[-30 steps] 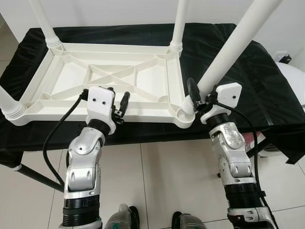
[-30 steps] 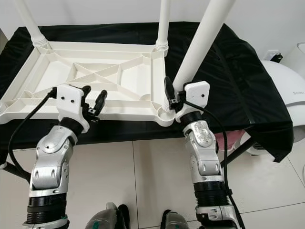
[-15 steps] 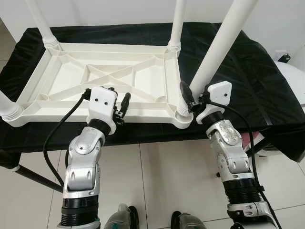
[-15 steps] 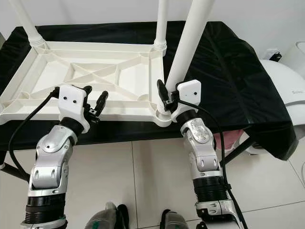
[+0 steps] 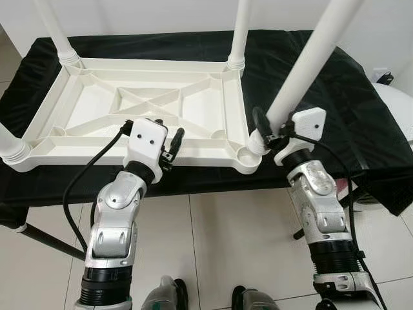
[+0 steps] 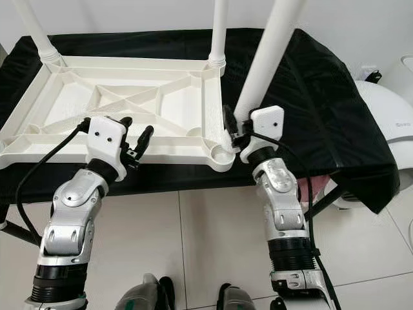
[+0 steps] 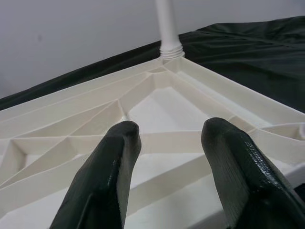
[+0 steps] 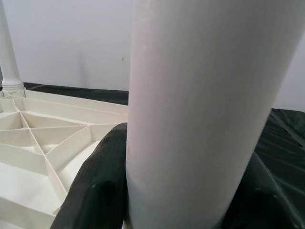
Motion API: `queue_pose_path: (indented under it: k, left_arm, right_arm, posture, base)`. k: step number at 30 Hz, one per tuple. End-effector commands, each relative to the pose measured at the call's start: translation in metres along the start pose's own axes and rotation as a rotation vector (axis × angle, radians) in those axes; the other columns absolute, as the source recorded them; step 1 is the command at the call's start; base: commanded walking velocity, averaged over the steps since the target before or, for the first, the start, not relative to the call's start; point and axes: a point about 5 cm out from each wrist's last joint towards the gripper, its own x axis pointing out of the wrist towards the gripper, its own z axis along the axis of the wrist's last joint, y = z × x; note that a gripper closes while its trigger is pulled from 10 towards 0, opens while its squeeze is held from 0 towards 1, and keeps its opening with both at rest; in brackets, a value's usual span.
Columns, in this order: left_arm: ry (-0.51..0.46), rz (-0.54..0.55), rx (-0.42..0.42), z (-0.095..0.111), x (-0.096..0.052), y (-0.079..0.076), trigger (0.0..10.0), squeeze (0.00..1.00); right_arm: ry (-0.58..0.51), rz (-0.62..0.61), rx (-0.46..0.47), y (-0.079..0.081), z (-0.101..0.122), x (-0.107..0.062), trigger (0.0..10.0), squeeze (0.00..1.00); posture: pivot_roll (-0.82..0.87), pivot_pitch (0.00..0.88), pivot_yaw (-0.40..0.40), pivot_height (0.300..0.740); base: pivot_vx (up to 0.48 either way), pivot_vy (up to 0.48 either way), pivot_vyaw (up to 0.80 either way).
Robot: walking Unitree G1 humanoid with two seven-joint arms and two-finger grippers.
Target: Building children table
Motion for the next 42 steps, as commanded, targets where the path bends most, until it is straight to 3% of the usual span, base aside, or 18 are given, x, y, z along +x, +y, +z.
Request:
queue_pose_path:
  k: [1,12,22,25,26,27,32,33,35,40,42]
  left_arm:
    - [0.02,-0.047,0.018,-0.006,0.0,-0.007,10.0,0.0]
    - [0.042,-0.285,0.095,-0.014,0.01,-0.031,10.0,0.0]
    - [0.061,-0.391,0.148,-0.022,0.018,-0.028,10.0,0.0]
    - [0.086,-0.414,0.144,-0.026,0.026,-0.02,10.0,0.0]
    - [0.09,-0.423,0.14,-0.026,0.027,-0.018,10.0,0.16]
    - [0.096,-0.428,0.137,-0.027,0.029,-0.017,10.0,1.0]
    - [0.104,-0.468,0.147,-0.027,0.032,-0.013,10.0,1.0]
    - [0.102,-0.499,0.149,-0.026,0.032,-0.014,10.0,0.05]
    - [0.092,-0.562,0.149,-0.023,0.033,-0.015,10.0,0.0]
    - [0.091,-0.617,0.131,-0.022,0.033,-0.016,10.0,0.0]
    - [0.095,-0.703,0.131,-0.021,0.032,-0.019,10.0,0.0]
  right_arm:
    - [-0.007,0.0,-0.001,-0.001,0.003,0.002,10.0,0.0]
    - [-0.01,0.001,-0.005,-0.001,0.004,0.001,10.0,0.0]
    - [-0.009,-0.013,-0.013,-0.005,0.005,-0.001,10.0,0.0]
    - [-0.012,-0.018,-0.016,-0.005,0.005,-0.001,10.0,0.0]
    - [-0.013,-0.019,-0.017,-0.005,0.005,-0.001,10.0,0.0]
    - [-0.013,-0.02,-0.017,-0.005,0.006,0.0,10.0,0.0]
    - [-0.016,-0.023,-0.02,-0.007,0.007,0.0,10.0,0.0]
    - [-0.016,-0.024,-0.022,-0.007,0.007,0.0,10.0,0.0]
    - [-0.016,-0.025,-0.027,-0.008,0.008,0.0,10.0,0.0]
    - [-0.016,-0.026,-0.029,-0.008,0.008,0.0,10.0,0.0]
    - [-0.017,-0.027,-0.03,-0.009,0.008,0.0,10.0,0.0]
  posture:
    - [-0.05,0.142,0.034,0.74]
    - [-0.07,0.142,0.044,0.74]
    - [-0.08,0.145,0.052,0.74]
    - [-0.08,0.145,0.052,0.74]
    - [-0.08,0.145,0.052,0.74]
    - [-0.08,0.145,0.052,0.74]
    - [-0.08,0.146,0.055,0.74]
    - [-0.08,0.146,0.055,0.74]
    - [-0.09,0.149,0.052,0.74]
    - [-0.09,0.149,0.052,0.74]
    - [-0.09,0.15,0.053,0.74]
  base:
    - [0.0,0.0,0.0]
    - [0.0,0.0,0.0]
    - [0.0,0.0,0.0]
    - [0.0,0.0,0.0]
    - [0.0,0.0,0.0]
    - [0.0,0.0,0.0]
    - [0.0,0.0,0.0]
    - [0.0,0.0,0.0]
    - [0.0,0.0,0.0]
    - [0.0,0.0,0.0]
    - [0.0,0.0,0.0]
